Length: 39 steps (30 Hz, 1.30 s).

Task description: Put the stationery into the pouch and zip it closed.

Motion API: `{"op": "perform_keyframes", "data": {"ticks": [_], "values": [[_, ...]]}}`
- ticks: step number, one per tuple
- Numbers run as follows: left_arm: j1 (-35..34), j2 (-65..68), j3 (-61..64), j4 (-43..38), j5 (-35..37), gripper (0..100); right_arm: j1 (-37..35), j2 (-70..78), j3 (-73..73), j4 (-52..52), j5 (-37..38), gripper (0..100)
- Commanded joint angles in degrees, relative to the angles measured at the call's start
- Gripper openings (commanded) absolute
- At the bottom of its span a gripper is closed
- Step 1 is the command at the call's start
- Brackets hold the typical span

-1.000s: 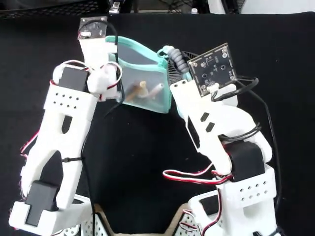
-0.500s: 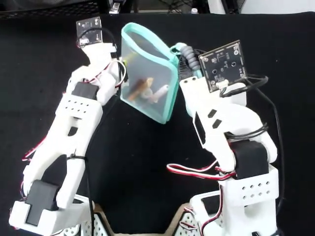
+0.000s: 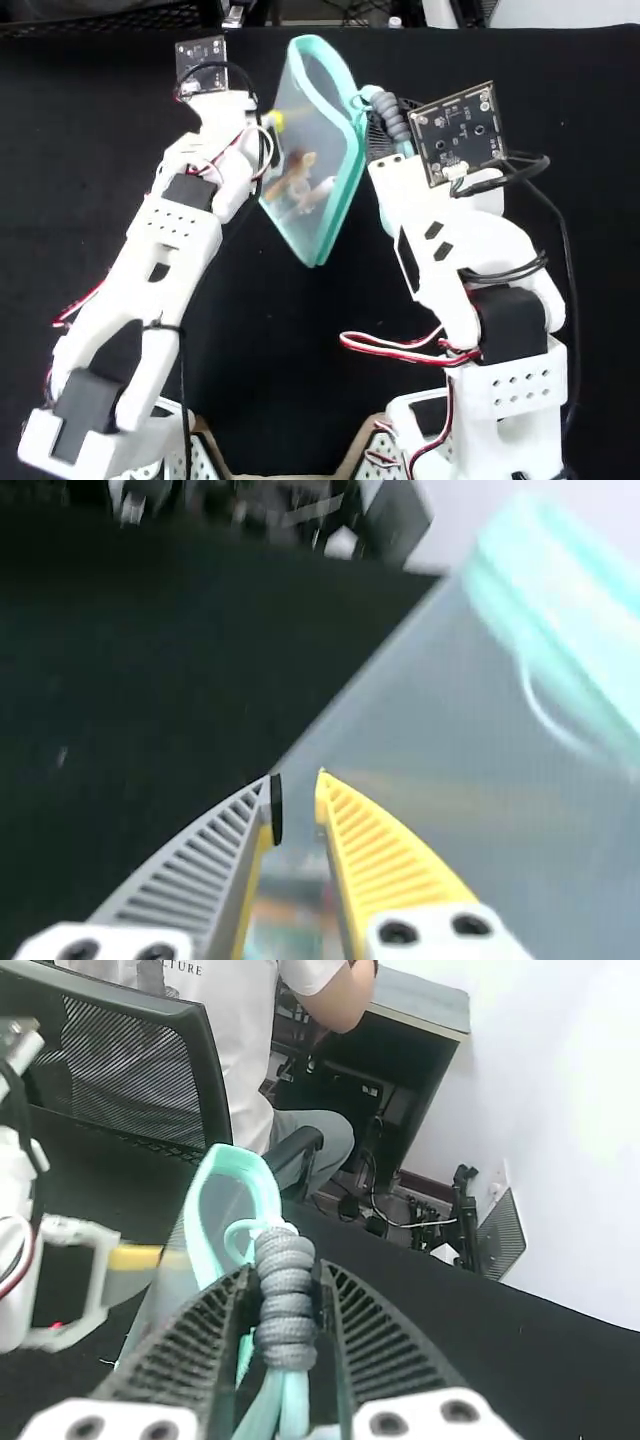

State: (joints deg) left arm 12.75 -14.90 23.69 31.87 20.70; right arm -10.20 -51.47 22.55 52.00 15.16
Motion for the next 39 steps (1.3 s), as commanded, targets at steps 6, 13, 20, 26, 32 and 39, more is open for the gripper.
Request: {"op": "perform_keyframes", "data": {"ticks": [6, 13, 20, 26, 32, 39], "values": [[3.03, -20.92, 7.87, 17.76, 0.35, 8, 0.62, -0.04, -3.74, -0.44, -0.35, 1.2], [12.62, -40.09, 24.66, 8.09, 0.35, 8, 0.62, -0.04, -3.74, -0.44, -0.35, 1.2], [19.3, -47.38, 40.66, -13.63, 0.18, 8, 0.7, -0.04, -3.74, -0.44, -0.26, 1.2], [24.31, -43.34, 44.88, -24.79, -5.71, 8, 0.7, -0.04, -3.74, -0.44, -0.26, 1.2], [24.84, -33.23, 40.66, -26.11, -9.49, 16, 0.7, -0.04, -3.74, -0.44, -0.26, 1.2], [22.9, -18.81, 30.2, -26.37, -9.41, 16, 0.7, -0.04, -3.74, -0.44, -0.26, 1.2]]}}
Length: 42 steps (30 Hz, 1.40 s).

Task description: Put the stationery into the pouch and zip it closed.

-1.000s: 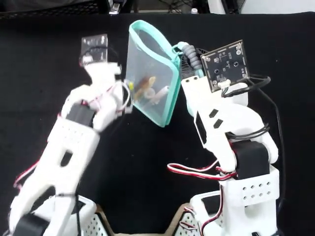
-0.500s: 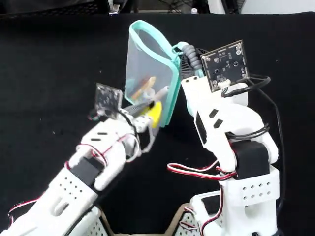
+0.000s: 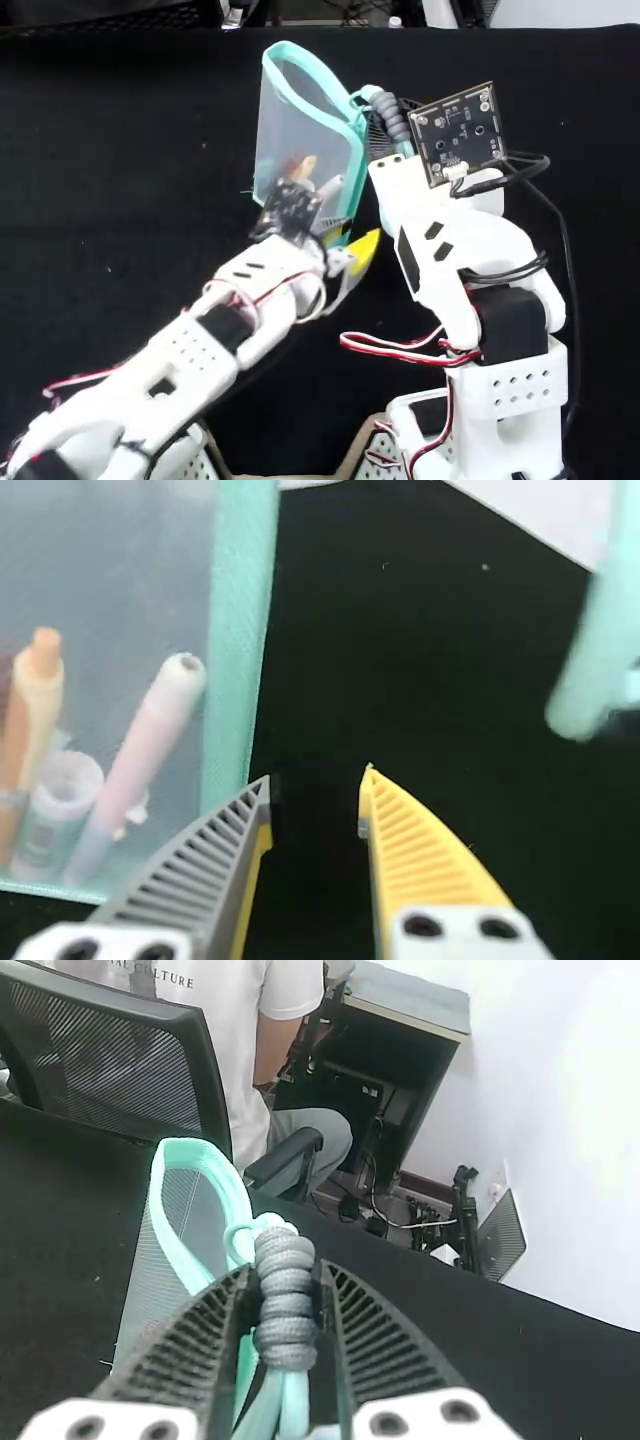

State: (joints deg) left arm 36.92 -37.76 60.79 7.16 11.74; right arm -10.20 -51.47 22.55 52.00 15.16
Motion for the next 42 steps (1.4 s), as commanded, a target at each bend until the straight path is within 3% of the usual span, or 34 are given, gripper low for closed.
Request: {"op": "perform_keyframes", "data": {"ticks": [1, 7, 13, 19, 26, 30, 36, 42], "values": [[-1.36, 5.8, -8.4, -1.76, -0.44, 16, 0.7, -0.04, -3.74, -0.44, -0.26, 1.2], [-9.19, 13.36, -12.62, -1.76, -0.44, 16, 0.7, -0.04, -3.74, -0.44, -0.26, 1.2], [-16.84, 9.58, -5.93, -1.41, -0.44, 16, 0.7, -0.04, -3.74, -0.44, -0.26, 1.2], [-17.01, -2.55, 1.71, -1.67, -0.18, 16, 0.7, -0.04, -3.74, -0.44, -0.26, 1.2], [-17.36, -11.96, -1.1, -1.93, -0.18, 16, 0.62, -0.04, -3.74, -0.44, -0.26, 1.2], [-19.47, -4.04, -11.21, -1.93, -0.35, 16, 0.62, -0.04, -3.65, -0.26, -0.35, 1.2], [-23.78, 19.96, -31.08, -1.32, -0.09, 16, 0.7, -0.04, -3.65, 0.0, -0.35, 1.2], [-25.27, 23.3, -36.0, 4.13, -0.09, 16, 0.7, -3.12, -3.47, -0.35, -0.44, 1.2]]}}
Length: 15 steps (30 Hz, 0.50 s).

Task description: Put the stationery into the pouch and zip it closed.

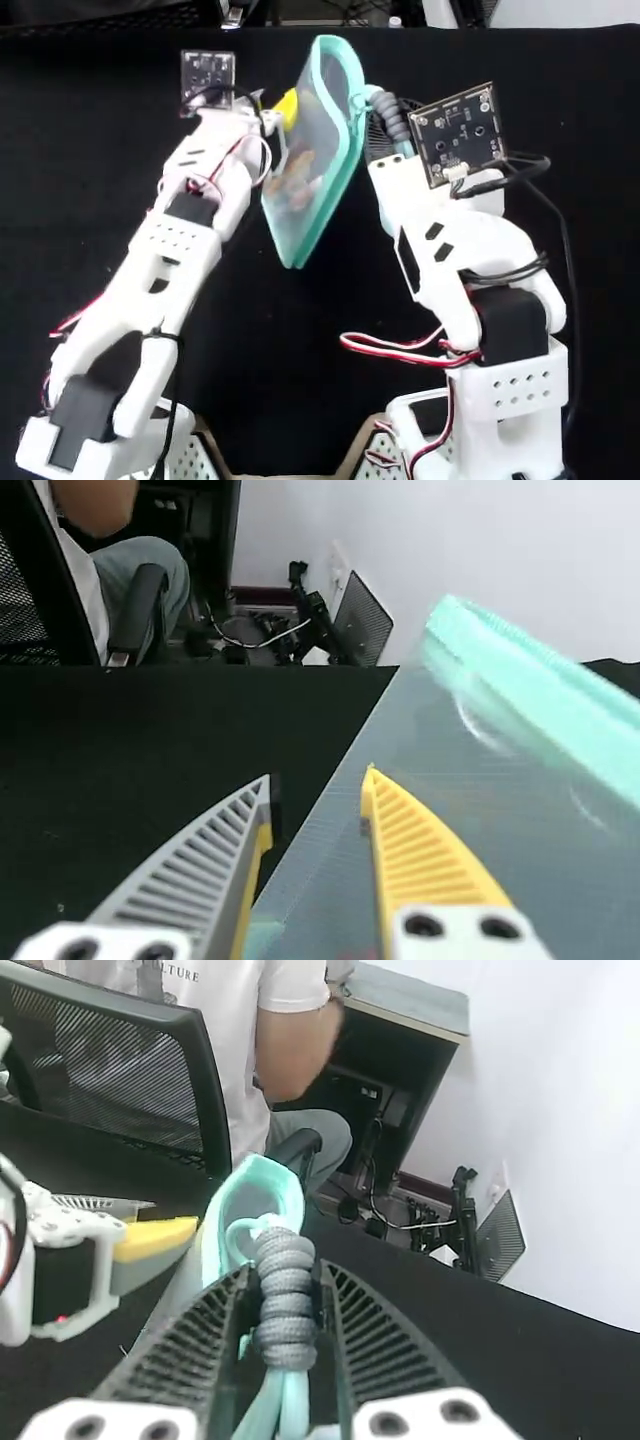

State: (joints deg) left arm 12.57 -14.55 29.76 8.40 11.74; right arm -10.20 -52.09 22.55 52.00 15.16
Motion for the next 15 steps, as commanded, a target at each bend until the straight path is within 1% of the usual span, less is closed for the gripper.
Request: {"op": "perform_keyframes", "data": {"ticks": [1, 6, 10, 12, 15], "values": [[-0.84, 0.09, -4.79, 4.57, -0.09, 16, 0.7, -3.3, -3.38, -0.35, -0.44, 1.2], [-0.31, -5.89, -4.26, 18.99, 0.0, 16, 0.62, -5.05, -3.38, -0.18, -0.35, 1.2], [2.42, -15.74, -0.66, 27.52, 0.0, 16, 0.44, -4.97, -3.3, -0.09, -0.35, 1.3], [4.97, -22.07, 3.21, 29.63, 0.0, 16, 0.44, -5.05, -2.59, -0.44, -0.26, 1.3], [9.71, -32.26, 10.51, 29.63, 0.0, 16, 0.44, -4.97, -1.8, -0.97, -0.26, 1.3]]}}
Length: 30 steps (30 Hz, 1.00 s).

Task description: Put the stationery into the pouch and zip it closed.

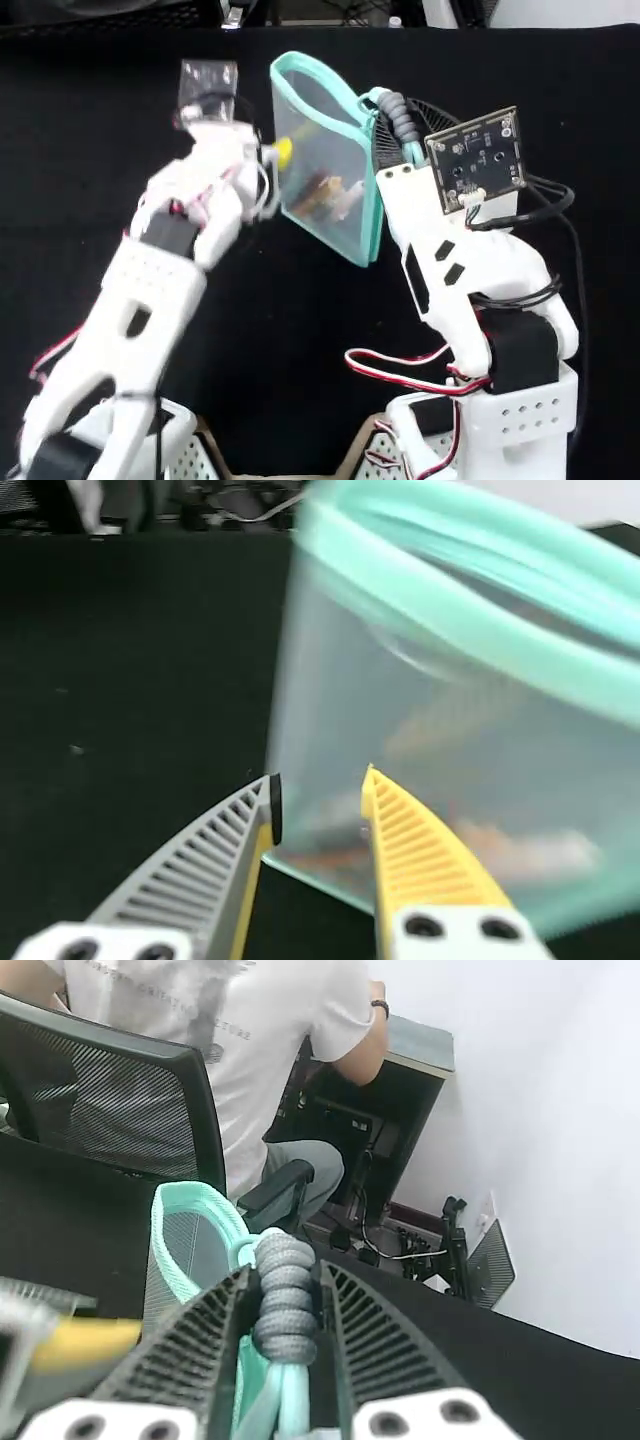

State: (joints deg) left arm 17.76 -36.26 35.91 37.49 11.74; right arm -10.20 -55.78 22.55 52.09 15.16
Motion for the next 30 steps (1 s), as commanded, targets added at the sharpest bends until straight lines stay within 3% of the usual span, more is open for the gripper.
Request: {"op": "perform_keyframes", "data": {"ticks": [1, 4, 7, 12, 16, 30], "values": [[6.64, -14.07, 6.81, 0.53, 0.0, 16, 0.44, -1.27, -1.71, -1.41, -0.26, 1.3], [13.05, -22.59, 14.46, -3.25, 0.0, 16, 0.44, -1.27, -1.01, -1.85, -0.26, 1.3], [15.6, -28.31, 23.08, -15.3, -0.44, 16, 0.44, -1.27, -0.92, -1.85, -0.26, 1.3], [18.07, -26.55, 31.16, -28.75, -0.35, 16, 0.44, -1.27, -0.92, -1.85, -0.26, 1.3], [19.74, -19.96, 29.49, -32.0, -0.09, 16, 0.44, -1.27, -0.92, -2.55, -0.26, 1.3], [20.09, 6.07, 12.26, -32.09, -0.18, 16, 0.44, -1.27, -0.92, -2.55, -0.26, 1.3]]}}
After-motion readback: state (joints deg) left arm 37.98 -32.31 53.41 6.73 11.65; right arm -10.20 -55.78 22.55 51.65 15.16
